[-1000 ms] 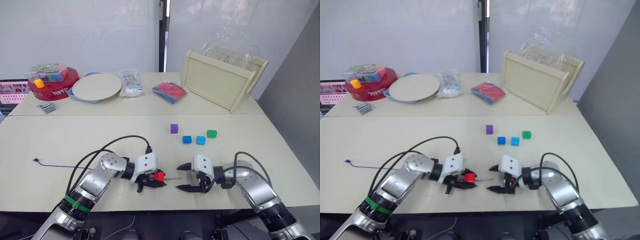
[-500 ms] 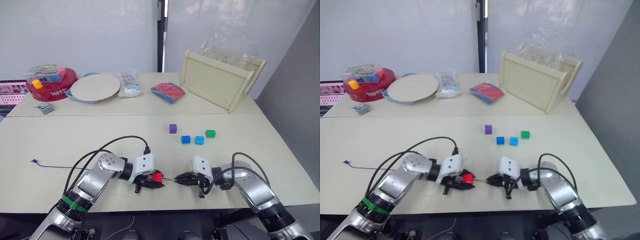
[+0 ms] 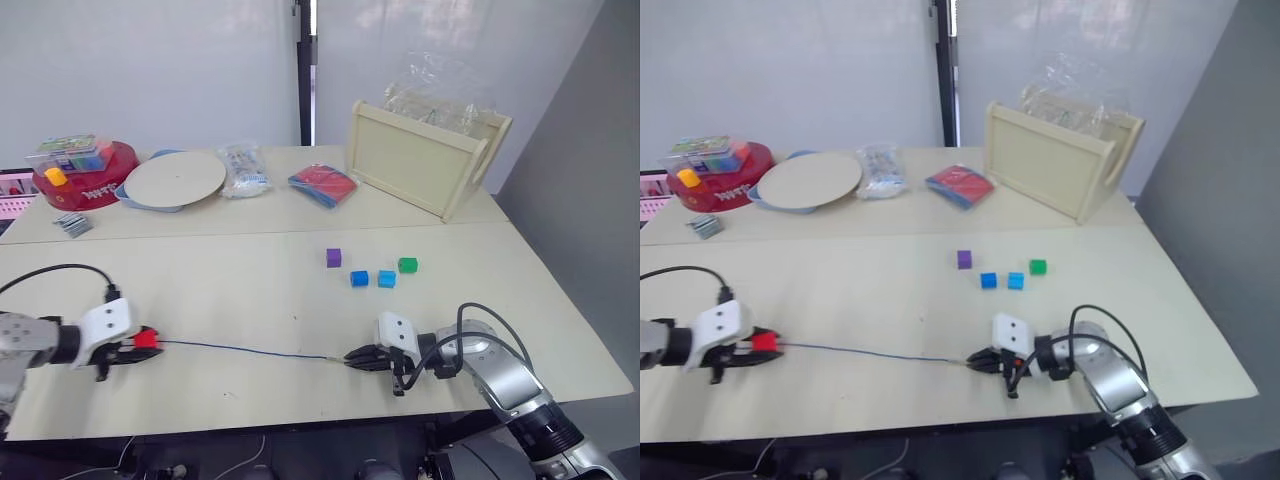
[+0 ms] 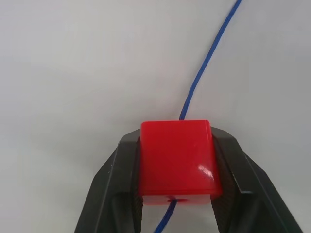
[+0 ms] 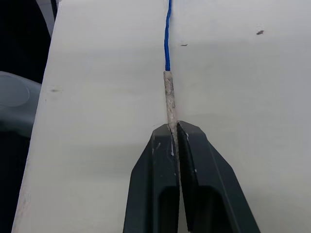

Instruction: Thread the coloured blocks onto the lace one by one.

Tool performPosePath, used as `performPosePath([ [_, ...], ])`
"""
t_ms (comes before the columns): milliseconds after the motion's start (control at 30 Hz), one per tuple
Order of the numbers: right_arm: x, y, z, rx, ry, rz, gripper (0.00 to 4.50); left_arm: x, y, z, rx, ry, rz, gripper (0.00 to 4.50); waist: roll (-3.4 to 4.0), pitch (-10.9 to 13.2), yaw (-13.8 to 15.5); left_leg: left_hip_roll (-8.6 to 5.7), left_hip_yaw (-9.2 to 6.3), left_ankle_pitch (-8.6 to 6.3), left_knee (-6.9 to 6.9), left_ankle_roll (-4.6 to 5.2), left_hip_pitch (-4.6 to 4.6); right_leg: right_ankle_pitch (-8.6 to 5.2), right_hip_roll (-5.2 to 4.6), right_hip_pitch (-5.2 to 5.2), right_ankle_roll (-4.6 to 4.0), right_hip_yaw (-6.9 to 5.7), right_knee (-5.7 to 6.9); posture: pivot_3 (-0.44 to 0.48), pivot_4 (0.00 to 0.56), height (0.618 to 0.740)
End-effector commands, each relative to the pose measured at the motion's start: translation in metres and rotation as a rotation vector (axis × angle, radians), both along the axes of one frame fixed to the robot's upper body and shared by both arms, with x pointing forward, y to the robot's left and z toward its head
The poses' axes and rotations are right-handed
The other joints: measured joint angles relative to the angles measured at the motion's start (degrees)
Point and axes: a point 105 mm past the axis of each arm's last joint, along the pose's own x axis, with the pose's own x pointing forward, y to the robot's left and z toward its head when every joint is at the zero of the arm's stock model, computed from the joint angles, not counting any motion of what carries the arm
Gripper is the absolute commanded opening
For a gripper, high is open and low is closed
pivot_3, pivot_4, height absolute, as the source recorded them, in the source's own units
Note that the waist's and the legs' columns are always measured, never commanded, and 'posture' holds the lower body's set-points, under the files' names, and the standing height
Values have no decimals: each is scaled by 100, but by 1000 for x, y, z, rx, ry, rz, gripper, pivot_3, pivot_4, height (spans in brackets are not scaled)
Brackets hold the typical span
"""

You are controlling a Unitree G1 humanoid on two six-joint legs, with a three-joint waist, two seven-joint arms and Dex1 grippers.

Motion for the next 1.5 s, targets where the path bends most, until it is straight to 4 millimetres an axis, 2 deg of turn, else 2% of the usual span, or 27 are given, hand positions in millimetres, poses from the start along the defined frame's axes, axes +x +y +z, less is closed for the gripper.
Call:
performPosePath([
  [33, 1, 5, 13, 27, -36, 33, 0, -7, 12, -2, 20, 16, 21, 1215, 0, 0, 31, -1, 0, 0, 2, 0, -4, 0, -2, -3, 0, -1, 0, 0, 150, 740],
  [167, 2, 6, 15, 25, -39, 44, 0, 2, 1, 2, -39, -24, 14, 1215, 0, 0, 113, -2, 0, 1, 5, -1, -7, 0, -4, -2, 0, -5, 0, 0, 150, 740],
  [233, 3, 7, 15, 27, -39, 46, 0, 1, -8, 5, -88, 17, -4, 2258, -1, 0, 140, -2, 1, 0, 6, -1, -8, 0, -4, -2, 0, -5, 0, 0, 150, 740],
  [333, 5, 6, 17, 28, -39, 42, 0, 11, -20, 19, -97, -12, -8, 3230, -2, 1, 148, -3, 0, 1, 10, -2, -16, 0, -5, -3, 0, -7, 0, 0, 150, 740],
  [367, 5, 5, 18, 28, -38, 38, 0, 13, -31, 31, -138, -4, -26, 3548, -10, 6, 153, -3, -1, 1, 11, -2, -16, 0, -6, -3, 0, -8, 0, 0, 150, 740],
  [433, 4, 5, 18, 26, -35, 39, 0, 16, -59, 56, -225, 5, -68, 3548, -25, 12, 162, -2, -7, 1, 12, -2, -25, 0, -4, -8, 0, -14, 1, 0, 150, 740],
  [500, 3, 6, 18, 25, -34, 40, 0, 16, -78, 65, -257, 8, -106, 3548, -32, 15, 160, -2, -12, 1, 24, -2, -38, 0, -4, -11, 0, -17, 3, 0, 150, 740],
  [533, 4, 7, 17, 21, -35, 40, 0, 14, -95, 65, -283, 16, -143, 3548, -32, 15, 147, -2, -11, 1, 28, -2, -40, 0, -5, -11, 0, -17, 2, 0, 150, 740],
  [667, 4, 7, 17, 8, -33, 26, 0, 5, -174, 53, -399, 65, -319, 3548, -28, 16, 140, -4, -10, 1, 28, -2, -38, 0, -5, -10, 1, -14, 1, 0, 150, 740],
  [733, 4, 7, 16, -1, -34, 21, 0, 4, -203, 43, -433, 73, -366, 3548, -29, 16, 136, -4, -10, 1, 32, -2, -42, 0, -5, -9, 1, -13, 1, 0, 150, 740],
  [833, 4, 7, 15, -15, -38, 18, 0, 5, -233, 25, -443, 67, -421, 3548, -30, 16, 130, -3, -11, 1, 38, -2, -44, 1, -2, -10, 0, -12, 3, 0, 150, 740],
  [1000, 4, 9, 15, -29, -43, 9, 0, 5, -257, 9, -452, 61, -473, 3548, -30, 16, 137, -7, -11, 1, 44, -2, -44, 1, -3, -9, 0, -9, 3, 0, 150, 740],
  [1167, 5, 9, 15, -45, -62, -12, 0, 15, -276, -25, -434, 78, -496, 3548, -30, 16, 179, -12, -11, 1, 53, -2, -45, 1, -7, -5, 1, -11, 1, 0, 150, 740],
  [1267, 3, 11, 14, -50, -60, -12, 0, 16, -282, -23, -476, 86, -504, 3548, -30, 15, 219, -12, -13, 1, 64, -2, -46, 1, -8, -1, 1, -12, 1, 0, 150, 740],
  [1400, 1, 11, 15, -54, -58, -16, 0, 17, -283, -21, -492, 87, -507, 2492, -30, 15, 246, -13, -12, 1, 69, -2, -47, 2, -8, 1, 3, -11, 2, 0, 150, 740],
  [1500, 1, 10, 15, -60, -60, -19, 0, 19, -280, -20, -496, 85, -494, 1457, -30, 15, 256, -13, -13, 0, 69, -2, -47, 2, -8, 1, 3, -11, 2, 0, 150, 740],
])
